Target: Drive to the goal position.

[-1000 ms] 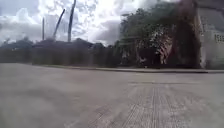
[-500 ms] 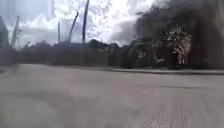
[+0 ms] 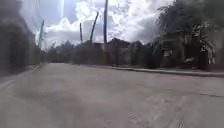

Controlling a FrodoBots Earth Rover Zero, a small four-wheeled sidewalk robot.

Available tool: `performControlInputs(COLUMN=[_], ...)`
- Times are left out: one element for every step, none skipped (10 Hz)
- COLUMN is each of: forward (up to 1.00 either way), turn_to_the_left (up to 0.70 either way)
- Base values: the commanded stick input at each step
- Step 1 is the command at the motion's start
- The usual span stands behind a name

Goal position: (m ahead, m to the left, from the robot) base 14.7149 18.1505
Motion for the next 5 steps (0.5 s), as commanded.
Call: performControlInputs(forward=[1.0, 1.0, 1.0, 1.0, 1.0], turn_to_the_left=[0.38, 0.38, 0.35, 0.19, 0.0])
